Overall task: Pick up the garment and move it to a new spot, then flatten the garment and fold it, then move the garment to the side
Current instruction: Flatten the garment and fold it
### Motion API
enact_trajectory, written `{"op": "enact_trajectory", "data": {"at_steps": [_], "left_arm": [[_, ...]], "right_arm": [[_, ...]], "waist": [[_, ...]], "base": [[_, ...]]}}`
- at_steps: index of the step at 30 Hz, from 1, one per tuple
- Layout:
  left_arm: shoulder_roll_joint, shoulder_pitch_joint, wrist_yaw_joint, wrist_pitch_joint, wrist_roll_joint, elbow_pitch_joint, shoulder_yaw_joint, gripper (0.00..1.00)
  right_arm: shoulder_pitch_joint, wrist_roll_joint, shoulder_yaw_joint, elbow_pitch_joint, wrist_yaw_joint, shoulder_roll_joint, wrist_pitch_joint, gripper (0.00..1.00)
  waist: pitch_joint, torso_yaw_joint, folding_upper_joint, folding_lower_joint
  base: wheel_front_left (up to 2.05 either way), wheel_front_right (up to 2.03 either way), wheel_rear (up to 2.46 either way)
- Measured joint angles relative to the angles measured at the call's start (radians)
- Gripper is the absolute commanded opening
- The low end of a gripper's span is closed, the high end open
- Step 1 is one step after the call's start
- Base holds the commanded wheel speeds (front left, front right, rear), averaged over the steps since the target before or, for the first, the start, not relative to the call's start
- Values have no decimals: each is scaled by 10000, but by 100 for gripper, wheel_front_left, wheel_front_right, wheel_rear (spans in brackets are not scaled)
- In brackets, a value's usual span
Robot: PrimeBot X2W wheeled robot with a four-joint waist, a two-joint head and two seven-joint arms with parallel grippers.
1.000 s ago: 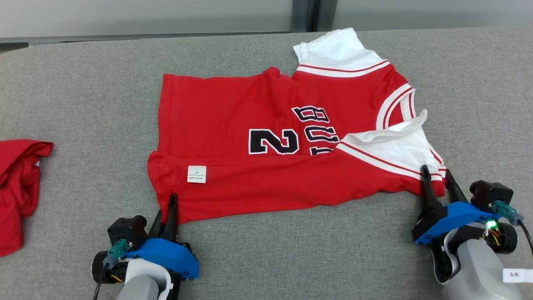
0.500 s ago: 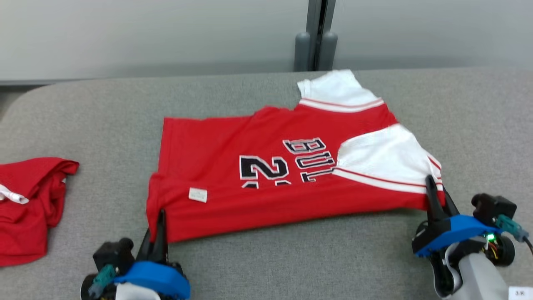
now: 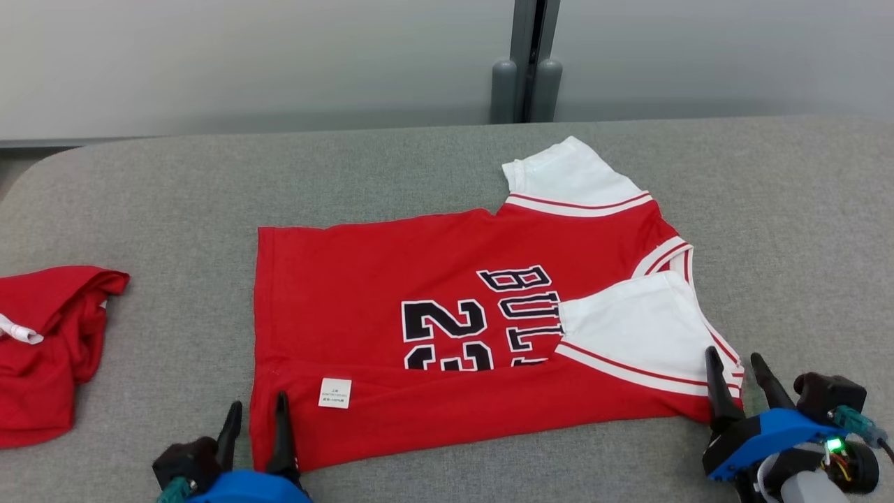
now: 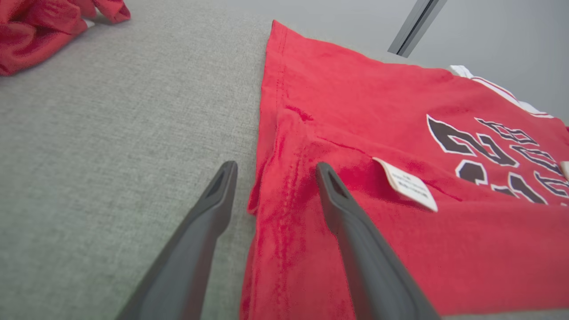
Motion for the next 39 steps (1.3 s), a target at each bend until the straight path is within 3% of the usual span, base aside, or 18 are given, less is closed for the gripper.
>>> {"op": "enact_trajectory", "data": {"at_steps": [8, 17, 27, 29, 30, 39], "left_arm": [[192, -2299, -42, 0, 704, 127, 541, 100], [752, -5273, -190, 67, 872, 2408, 608, 100], [968, -7231, -349, 345, 930, 4174, 222, 100], [903, -7504, -407, 395, 938, 4401, 77, 20], [861, -7598, -426, 389, 963, 4454, -27, 0], [324, -8210, -552, 127, 1108, 4433, -1032, 0]], "right_arm": [[-1192, -606, 207, -644, 0, -94, 0, 100], [-2864, -876, 1062, -784, 0, -119, -2, 100], [-4752, -895, 2111, -192, 0, -844, 199, 100], [-5287, -890, 2314, 19, 0, -1074, 510, 100], [-5576, -840, 2359, 125, 0, -1149, 698, 100], [-8036, -360, 2951, 1515, 0, -2017, 2792, 100]], "waist": [[1122, -118, 0, 1], [2385, -333, 0, 3], [3241, -305, 0, 2], [3358, -221, 0, 2], [3412, -167, 0, 2], [3780, 836, 0, 3]], "base": [[0, 0, 0], [0, 0, 0], [0, 0, 0], [0, 0, 0], [0, 0, 0], [0, 0, 0]]}}
